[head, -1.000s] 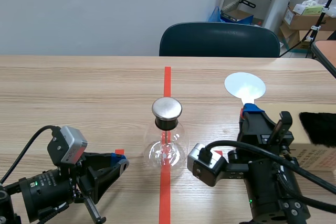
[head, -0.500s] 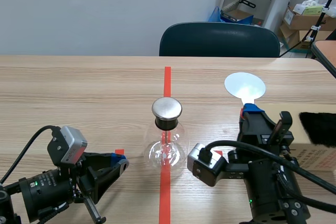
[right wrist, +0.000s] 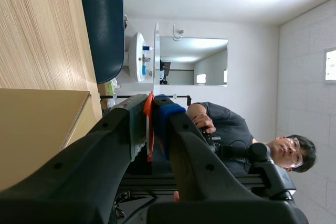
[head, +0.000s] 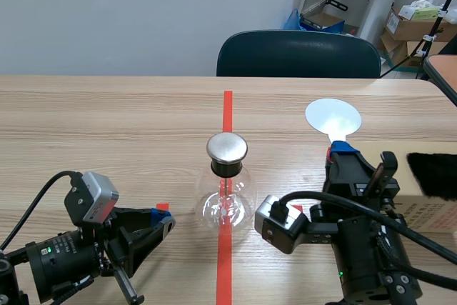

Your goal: Do the electroscope experiment

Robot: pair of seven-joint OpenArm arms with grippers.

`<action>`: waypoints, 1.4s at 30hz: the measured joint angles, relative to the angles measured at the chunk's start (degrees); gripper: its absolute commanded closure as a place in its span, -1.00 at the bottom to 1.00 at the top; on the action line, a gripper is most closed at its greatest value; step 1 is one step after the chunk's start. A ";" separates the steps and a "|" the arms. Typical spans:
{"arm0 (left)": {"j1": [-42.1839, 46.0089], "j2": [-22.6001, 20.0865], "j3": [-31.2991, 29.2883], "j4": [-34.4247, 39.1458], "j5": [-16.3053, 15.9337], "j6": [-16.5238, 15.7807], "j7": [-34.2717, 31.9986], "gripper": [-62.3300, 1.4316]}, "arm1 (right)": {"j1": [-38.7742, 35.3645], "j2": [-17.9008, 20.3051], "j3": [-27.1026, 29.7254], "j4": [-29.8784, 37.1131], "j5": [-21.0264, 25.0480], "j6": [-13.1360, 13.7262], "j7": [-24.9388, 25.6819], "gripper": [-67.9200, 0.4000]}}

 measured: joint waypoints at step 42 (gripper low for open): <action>0.00 0.00 0.00 0.00 0.00 0.02 0.66 0.69 | 0.20 0.00 0.00 0.00 -0.07 -2.54 18.14 0.96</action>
